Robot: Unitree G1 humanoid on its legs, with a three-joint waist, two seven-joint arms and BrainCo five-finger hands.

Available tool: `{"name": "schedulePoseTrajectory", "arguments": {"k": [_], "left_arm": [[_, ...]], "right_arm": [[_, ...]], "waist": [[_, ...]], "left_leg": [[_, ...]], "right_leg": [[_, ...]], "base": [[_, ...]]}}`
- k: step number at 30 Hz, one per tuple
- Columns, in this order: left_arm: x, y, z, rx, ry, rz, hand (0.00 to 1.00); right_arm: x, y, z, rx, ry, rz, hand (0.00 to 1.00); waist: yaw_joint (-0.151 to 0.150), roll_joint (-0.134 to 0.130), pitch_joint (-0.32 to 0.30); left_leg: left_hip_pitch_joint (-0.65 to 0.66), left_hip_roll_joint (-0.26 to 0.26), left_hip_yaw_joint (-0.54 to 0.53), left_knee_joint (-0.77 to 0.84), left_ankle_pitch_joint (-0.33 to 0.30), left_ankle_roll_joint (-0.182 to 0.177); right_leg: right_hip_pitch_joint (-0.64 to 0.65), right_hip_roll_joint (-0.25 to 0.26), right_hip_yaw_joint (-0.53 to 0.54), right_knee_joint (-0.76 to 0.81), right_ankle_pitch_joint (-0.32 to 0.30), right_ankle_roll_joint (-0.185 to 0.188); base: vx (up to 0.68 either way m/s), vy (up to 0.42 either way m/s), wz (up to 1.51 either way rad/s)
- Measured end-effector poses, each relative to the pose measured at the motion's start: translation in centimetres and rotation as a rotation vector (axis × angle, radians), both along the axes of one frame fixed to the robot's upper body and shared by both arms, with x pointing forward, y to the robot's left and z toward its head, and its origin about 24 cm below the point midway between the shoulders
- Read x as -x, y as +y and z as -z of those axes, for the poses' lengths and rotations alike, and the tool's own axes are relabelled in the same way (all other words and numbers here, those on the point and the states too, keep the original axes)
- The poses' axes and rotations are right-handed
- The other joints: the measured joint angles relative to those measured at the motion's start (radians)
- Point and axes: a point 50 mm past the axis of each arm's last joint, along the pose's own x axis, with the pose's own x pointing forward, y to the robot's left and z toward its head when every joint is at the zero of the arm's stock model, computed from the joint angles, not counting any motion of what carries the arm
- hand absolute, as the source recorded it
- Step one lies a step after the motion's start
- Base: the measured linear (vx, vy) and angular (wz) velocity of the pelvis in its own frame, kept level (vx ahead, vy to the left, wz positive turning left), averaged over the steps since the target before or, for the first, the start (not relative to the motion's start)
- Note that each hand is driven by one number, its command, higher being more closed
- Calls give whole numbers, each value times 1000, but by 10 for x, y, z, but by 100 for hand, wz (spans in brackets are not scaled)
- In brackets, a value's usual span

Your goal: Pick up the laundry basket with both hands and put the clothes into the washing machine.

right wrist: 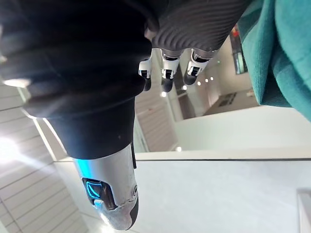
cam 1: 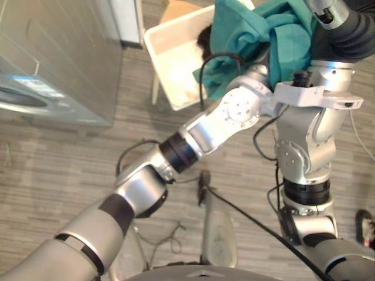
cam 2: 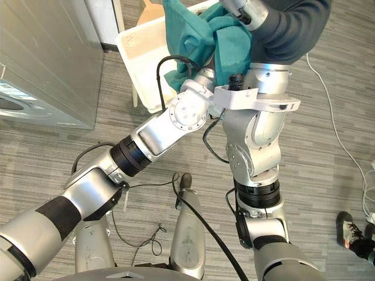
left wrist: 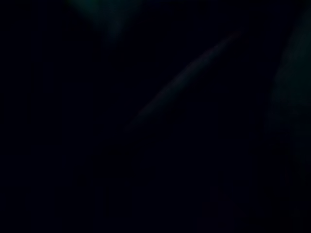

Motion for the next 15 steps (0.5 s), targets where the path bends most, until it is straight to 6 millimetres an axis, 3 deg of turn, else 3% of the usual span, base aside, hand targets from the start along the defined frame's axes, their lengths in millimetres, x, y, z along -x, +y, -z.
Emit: {"name": "schedulePoseTrajectory", "arguments": {"k": [4, 8, 9, 15], "left_arm": [[5, -2, -19, -8, -77, -1, 100], [5, -2, -23, -15, -90, -6, 100], [4, -3, -23, -20, -90, -9, 0], [-7, -4, -18, -36, -53, -35, 0]], "right_arm": [[10, -5, -12, -1, -81, 14, 0], [11, -9, -13, 11, -91, 35, 0], [11, -10, -13, 7, -86, 42, 0], [2, -18, -5, -2, -35, 101, 0]], "waist": [[11, 14, 35], [23, 36, 81], [28, 42, 87], [28, 43, 87]], "left_leg": [[-21, -4, 18, -8, 10, 15], [-24, -8, 18, -12, 10, 16], [-24, -12, 19, -18, 11, 16], [-33, -20, 19, -28, 10, 16]], "right_leg": [[-28, 0, 8, -12, 20, 11], [-31, 0, 8, -12, 21, 11], [-33, -2, 8, -12, 20, 12], [-37, -7, 0, -21, 19, 12]], "base": [[73, -22, -5], [76, -41, 1], [68, -49, 4], [68, -53, 3]]}}
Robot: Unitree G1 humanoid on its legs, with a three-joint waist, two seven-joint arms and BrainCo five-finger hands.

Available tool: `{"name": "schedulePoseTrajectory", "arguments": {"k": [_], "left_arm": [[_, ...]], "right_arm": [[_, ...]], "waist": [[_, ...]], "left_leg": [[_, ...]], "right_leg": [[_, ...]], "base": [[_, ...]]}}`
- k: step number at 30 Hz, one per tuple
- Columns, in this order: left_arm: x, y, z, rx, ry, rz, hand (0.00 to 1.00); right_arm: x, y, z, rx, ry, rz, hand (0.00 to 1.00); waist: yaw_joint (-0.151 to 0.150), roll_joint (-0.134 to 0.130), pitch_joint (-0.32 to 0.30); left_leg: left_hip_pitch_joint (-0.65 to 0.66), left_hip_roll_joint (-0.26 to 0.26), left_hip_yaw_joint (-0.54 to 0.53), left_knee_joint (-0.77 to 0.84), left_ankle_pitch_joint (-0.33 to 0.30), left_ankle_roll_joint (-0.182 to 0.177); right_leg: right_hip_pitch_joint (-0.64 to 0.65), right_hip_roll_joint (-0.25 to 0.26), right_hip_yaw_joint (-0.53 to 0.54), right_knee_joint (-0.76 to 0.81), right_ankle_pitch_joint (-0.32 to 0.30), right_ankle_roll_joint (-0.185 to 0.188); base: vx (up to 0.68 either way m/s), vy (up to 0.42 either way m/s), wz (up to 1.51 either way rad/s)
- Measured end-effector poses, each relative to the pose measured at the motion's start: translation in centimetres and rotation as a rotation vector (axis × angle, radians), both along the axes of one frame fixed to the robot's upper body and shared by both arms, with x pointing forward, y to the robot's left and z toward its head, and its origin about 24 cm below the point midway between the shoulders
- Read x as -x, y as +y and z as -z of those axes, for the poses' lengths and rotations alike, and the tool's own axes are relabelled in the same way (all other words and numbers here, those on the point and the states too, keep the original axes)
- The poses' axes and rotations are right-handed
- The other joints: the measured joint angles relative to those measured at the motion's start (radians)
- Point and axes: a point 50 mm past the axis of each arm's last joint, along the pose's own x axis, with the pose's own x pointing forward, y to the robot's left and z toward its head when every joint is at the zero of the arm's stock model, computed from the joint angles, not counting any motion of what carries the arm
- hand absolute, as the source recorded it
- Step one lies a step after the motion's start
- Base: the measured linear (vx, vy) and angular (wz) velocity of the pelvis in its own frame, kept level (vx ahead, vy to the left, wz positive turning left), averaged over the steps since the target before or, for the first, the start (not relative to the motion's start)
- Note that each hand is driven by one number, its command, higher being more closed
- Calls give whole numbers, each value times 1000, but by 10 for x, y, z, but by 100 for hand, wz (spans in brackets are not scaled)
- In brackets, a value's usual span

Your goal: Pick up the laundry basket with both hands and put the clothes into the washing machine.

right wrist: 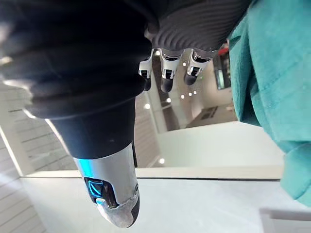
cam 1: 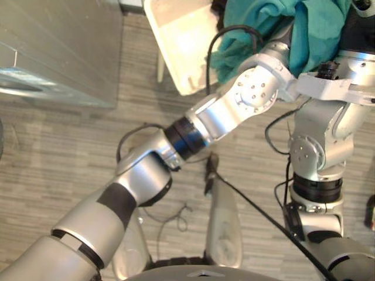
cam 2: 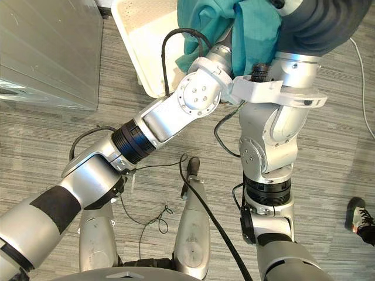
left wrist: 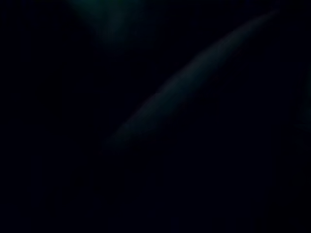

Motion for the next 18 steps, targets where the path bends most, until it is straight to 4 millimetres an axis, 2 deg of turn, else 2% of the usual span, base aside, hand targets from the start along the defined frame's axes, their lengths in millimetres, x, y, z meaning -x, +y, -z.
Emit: {"name": "schedulePoseTrajectory", "arguments": {"k": [18], "left_arm": [[-8, 4, 1, 13, 43, -12, 0]], "right_arm": [[-3, 5, 7, 16, 31, -6, 0]], "waist": [[-1, 3, 1]], "left_leg": [[-20, -7, 2, 0, -7, 0]], "right_leg": [[-17, -8, -2, -6, -3, 5]], "base": [[32, -55, 1]]}}
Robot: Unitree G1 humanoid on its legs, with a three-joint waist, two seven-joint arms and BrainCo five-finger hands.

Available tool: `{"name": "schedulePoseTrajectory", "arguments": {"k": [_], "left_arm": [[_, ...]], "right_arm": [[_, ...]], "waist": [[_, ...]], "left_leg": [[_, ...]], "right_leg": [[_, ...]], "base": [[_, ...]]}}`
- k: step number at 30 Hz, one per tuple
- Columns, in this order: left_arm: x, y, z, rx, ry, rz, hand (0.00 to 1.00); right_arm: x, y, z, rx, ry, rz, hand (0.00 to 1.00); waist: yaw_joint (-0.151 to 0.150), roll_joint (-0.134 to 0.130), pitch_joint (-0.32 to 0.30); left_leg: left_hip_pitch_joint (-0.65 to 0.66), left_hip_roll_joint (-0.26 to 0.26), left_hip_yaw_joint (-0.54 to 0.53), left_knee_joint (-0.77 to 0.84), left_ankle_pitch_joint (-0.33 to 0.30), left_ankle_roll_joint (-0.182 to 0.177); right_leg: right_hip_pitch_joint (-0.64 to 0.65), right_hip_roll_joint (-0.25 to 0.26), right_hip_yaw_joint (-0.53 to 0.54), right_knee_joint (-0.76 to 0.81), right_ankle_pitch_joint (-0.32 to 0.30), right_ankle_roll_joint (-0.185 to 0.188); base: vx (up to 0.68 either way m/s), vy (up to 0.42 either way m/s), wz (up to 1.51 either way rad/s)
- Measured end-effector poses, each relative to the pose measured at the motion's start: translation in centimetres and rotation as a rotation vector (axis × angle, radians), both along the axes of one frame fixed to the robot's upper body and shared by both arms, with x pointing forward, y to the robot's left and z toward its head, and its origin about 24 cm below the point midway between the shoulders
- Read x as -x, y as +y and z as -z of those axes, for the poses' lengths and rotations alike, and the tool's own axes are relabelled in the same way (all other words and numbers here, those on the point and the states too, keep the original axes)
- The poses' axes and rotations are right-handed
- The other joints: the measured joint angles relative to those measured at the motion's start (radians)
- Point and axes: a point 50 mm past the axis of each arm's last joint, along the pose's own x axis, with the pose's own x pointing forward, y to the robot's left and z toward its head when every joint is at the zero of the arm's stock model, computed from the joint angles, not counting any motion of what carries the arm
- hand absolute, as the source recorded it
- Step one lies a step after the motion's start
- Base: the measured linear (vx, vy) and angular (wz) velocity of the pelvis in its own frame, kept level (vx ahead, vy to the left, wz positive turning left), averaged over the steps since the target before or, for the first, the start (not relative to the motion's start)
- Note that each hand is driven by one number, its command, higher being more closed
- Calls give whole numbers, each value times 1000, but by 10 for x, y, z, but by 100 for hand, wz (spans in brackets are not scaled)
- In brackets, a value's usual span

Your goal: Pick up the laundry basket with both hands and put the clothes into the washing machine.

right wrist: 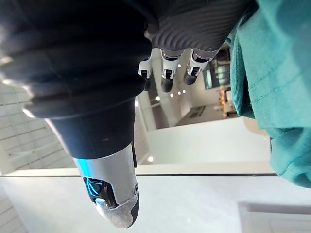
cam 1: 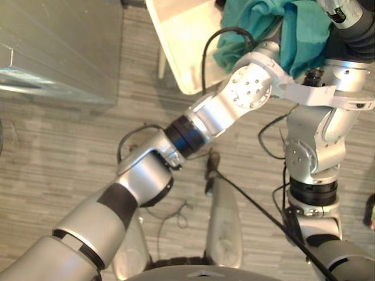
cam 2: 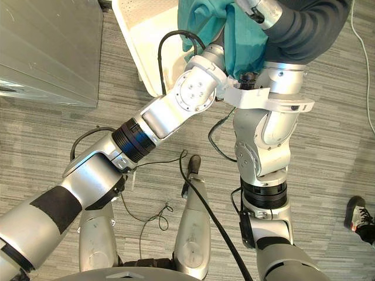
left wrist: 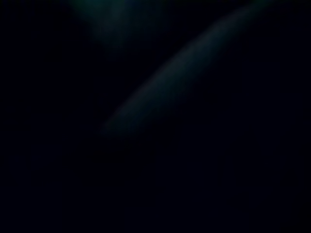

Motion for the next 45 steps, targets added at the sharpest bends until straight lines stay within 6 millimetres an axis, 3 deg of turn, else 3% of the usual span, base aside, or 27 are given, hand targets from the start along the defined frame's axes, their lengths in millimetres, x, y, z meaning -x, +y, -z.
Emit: {"name": "schedulePoseTrajectory", "arguments": {"k": [9, 11, 16, 19, 22, 27, 37, 45], "left_arm": [[0, 0, 0, -21, -8, -3, 0], [0, 0, -1, -96, -109, -62, 0], [-5, 10, 7, -512, -654, -346, 0], [-5, 11, 16, -664, -844, -394, 0], [-4, 10, 18, -720, -927, -415, 0], [-4, 9, 14, -715, -927, -439, 0], [-3, 7, 2, -601, -803, -415, 0], [-4, 12, 1, -640, -884, -451, 0]], "right_arm": [[-1, 4, 1, 14, 8, -16, 0], [-2, 10, 4, 28, 21, -39, 0], [2, 19, 27, 62, 59, -136, 0], [4, 23, 38, 75, 86, -195, 0], [5, 22, 41, 81, 93, -213, 0], [5, 23, 41, 73, 97, -217, 0], [7, 22, 30, 74, 45, -198, 0], [6, 26, 31, 86, 50, -215, 0]], "waist": [[-4, 11, 6], [-3, 12, 6], [2, 17, 4], [4, 25, 2], [5, 44, 4], [14, 57, 3], [10, 59, 2], [14, 59, 2]], "left_leg": [[4, 2, 1, 4, 0, 0], [11, 3, 6, 5, -1, 0], [11, 24, 13, 38, -25, -8], [-2, 30, 11, 61, -33, 0], [-20, 32, 4, 76, -38, 6], [-30, 34, 5, 86, -37, 7], [-37, 37, 4, 87, -41, 3], [-38, 38, 9, 84, -36, 11]], "right_leg": [[1, -1, 1, 7, 0, 0], [3, -1, 6, 10, 0, 0], [-1, 6, 18, 17, -1, 0], [-6, 6, 21, 19, -1, 0], [-13, 4, 16, 24, -1, 0], [-36, 1, 25, 52, -8, 4], [-47, -1, 28, 72, -11, 4], [-49, 0, 28, 64, -9, 4]], "base": [[14, -56, -1], [2, -11, -6], [7, -22, -9], [33, -43, -3], [24, -32, 6], [6, -55, 0], [4, -73, 1], [49, -72, -2]]}}
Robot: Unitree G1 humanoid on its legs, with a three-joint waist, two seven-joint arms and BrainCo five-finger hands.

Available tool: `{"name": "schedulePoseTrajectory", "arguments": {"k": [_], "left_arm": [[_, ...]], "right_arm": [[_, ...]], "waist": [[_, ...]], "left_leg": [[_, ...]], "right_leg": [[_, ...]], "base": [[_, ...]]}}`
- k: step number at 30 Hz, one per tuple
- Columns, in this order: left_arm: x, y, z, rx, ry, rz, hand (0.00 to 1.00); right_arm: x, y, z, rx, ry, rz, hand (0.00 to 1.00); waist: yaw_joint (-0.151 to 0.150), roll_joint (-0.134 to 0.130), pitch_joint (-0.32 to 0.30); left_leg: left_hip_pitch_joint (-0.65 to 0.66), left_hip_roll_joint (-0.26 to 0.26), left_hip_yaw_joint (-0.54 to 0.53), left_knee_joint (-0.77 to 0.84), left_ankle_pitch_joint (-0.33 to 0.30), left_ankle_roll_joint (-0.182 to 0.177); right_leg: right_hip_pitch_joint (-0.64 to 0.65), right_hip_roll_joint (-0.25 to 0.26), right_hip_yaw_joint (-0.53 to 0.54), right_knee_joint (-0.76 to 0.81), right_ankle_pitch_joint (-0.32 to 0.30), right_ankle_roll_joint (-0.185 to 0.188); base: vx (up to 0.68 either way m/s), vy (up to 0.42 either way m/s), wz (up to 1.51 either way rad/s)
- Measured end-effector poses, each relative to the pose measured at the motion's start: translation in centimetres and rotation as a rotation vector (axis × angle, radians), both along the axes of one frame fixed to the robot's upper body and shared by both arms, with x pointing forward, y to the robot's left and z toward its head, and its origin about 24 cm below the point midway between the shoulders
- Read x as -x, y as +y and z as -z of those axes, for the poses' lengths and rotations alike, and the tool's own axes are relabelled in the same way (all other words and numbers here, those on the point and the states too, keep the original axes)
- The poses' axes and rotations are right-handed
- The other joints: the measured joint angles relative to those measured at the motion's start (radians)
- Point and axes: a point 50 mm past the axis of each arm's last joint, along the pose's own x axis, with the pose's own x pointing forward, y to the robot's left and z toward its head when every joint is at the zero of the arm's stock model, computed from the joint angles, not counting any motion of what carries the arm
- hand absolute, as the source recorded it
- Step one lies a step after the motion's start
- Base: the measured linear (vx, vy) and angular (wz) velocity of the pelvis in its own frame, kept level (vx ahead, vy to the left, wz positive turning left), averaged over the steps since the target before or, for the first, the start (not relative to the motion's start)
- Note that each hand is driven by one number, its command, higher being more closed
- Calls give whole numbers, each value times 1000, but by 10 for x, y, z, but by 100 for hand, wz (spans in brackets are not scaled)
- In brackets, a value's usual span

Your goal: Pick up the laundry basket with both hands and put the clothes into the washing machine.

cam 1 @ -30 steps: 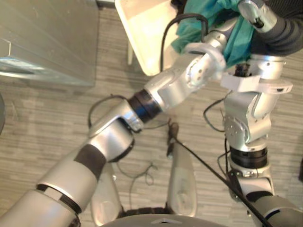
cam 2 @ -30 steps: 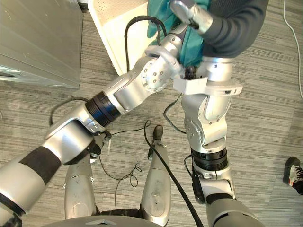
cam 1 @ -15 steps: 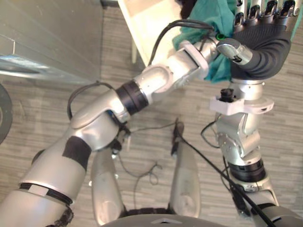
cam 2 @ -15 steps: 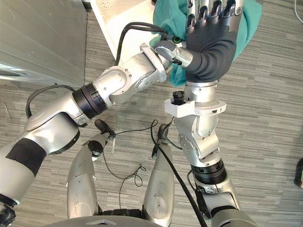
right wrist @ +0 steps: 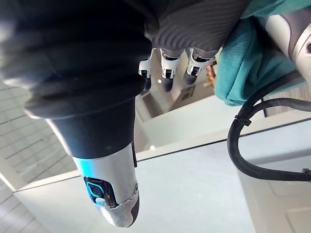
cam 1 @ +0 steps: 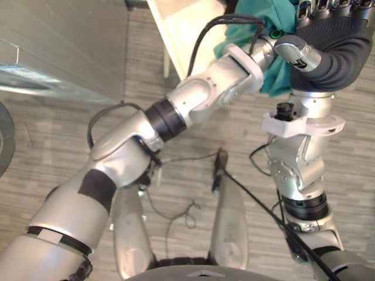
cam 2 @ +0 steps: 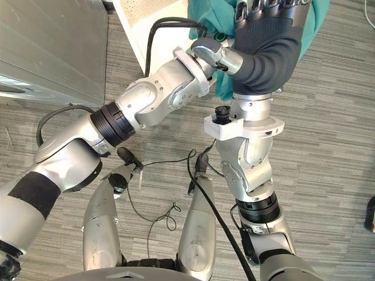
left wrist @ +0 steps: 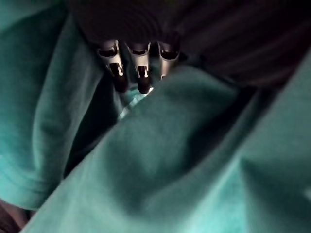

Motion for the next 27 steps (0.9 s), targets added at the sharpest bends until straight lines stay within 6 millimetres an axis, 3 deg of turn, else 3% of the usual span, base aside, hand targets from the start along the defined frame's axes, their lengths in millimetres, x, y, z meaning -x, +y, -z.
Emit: {"name": "schedulePoseTrajectory", "arguments": {"k": [6, 13, 20, 27], "left_arm": [[4, 3, -8, -94, -146, -34, 0], [5, 3, -10, -100, -160, -35, 0], [1, 6, -10, -106, -157, -46, 0], [-5, 8, -8, -97, -105, -49, 0]], "right_arm": [[2, 5, -1, 14, -16, -26, 0], [3, 5, -1, 11, -26, -29, 0], [2, 6, 0, 29, -21, -33, 0], [-3, 8, 2, 41, 11, -31, 0]], "waist": [[0, 0, 0], [0, 0, 0], [2, 2, -1], [14, 7, -4]], "left_leg": [[-1, -7, 4, -11, 11, 5], [-1, 6, 4, 17, 2, 8], [4, 42, 6, 111, -64, 2], [50, 56, 26, 183, -118, 9]], "right_leg": [[-13, -2, 2, 2, 0, 0], [-12, 1, 5, 20, -3, -1], [-14, 0, 38, 81, -36, -2], [13, -11, 75, 116, -47, 21]], "base": [[49, -73, 0], [19, -68, -2], [4, -65, -7], [50, -50, -8]]}}
